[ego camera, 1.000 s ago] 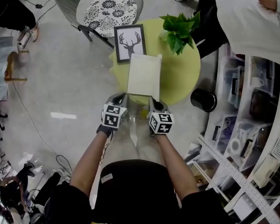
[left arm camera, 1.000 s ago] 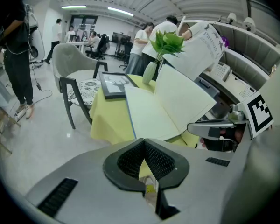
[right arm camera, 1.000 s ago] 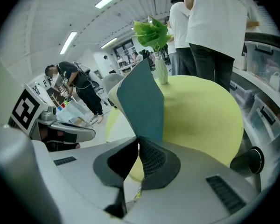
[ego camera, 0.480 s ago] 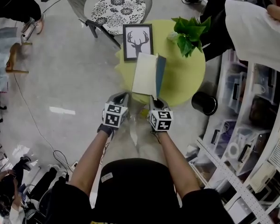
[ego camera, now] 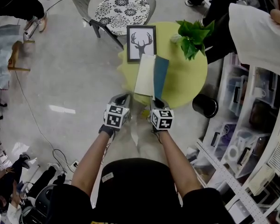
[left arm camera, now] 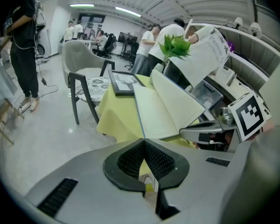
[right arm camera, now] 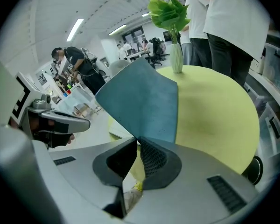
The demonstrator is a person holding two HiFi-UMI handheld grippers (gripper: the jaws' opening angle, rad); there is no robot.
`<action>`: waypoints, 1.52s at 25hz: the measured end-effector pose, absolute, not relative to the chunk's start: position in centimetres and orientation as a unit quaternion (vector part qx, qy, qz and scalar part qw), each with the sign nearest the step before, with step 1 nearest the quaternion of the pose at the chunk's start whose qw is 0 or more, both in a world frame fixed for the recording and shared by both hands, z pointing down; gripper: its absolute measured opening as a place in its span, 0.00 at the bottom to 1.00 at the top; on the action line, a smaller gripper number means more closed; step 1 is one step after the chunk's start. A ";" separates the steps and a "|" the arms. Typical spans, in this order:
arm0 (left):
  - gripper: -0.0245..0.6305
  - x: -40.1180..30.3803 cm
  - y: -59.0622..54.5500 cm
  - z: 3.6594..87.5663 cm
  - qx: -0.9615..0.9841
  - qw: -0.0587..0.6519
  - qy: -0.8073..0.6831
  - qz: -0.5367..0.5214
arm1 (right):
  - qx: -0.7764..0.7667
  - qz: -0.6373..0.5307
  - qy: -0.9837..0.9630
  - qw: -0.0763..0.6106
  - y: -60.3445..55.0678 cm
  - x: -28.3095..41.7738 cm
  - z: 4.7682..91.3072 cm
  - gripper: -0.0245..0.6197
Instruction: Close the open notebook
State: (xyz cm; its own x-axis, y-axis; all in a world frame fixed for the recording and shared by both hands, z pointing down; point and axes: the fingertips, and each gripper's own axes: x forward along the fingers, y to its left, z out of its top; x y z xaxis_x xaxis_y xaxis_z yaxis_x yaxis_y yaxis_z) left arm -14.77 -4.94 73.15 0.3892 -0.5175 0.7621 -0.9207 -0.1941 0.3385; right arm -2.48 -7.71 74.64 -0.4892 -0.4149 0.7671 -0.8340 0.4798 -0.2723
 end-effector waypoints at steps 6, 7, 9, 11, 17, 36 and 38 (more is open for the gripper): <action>0.07 -14.5 -5.0 72.6 0.733 0.399 -0.492 0.248 | 0.378 0.333 -0.801 0.322 -7.6 -3.1 74.8 0.17; 0.07 -14.6 -5.0 72.4 0.734 0.398 -0.491 0.249 | 0.379 0.332 -0.800 0.326 -7.6 -3.1 74.7 0.17; 0.07 -14.6 -4.7 71.7 0.737 0.395 -0.488 0.251 | 0.380 0.334 -0.798 0.327 -7.5 -3.0 74.3 0.18; 0.07 -14.8 -4.4 70.5 0.742 0.389 -0.484 0.252 | 0.375 0.340 -0.801 0.320 -7.2 -3.1 73.3 0.25; 0.07 -14.5 -3.8 64.2 0.766 0.363 -0.475 0.238 | 0.368 0.313 -0.827 0.289 -7.1 -2.5 66.8 0.25; 0.06 -13.1 -7.7 46.6 0.846 0.212 -0.445 0.203 | 0.489 0.223 -0.835 0.122 -7.9 2.5 46.9 0.04; 0.06 -13.5 -8.4 45.5 0.851 0.201 -0.443 0.199 | 0.496 0.218 -0.833 0.111 -8.1 2.6 46.1 0.04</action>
State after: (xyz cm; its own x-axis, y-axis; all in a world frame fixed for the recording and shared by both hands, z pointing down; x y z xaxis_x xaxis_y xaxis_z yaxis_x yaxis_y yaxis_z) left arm -13.47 -8.41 45.52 0.5285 -0.6735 0.5168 -0.8336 -0.5270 0.1657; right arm 2.62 -8.14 46.13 -0.4826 -0.7787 0.4008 -0.8753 0.4126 -0.2522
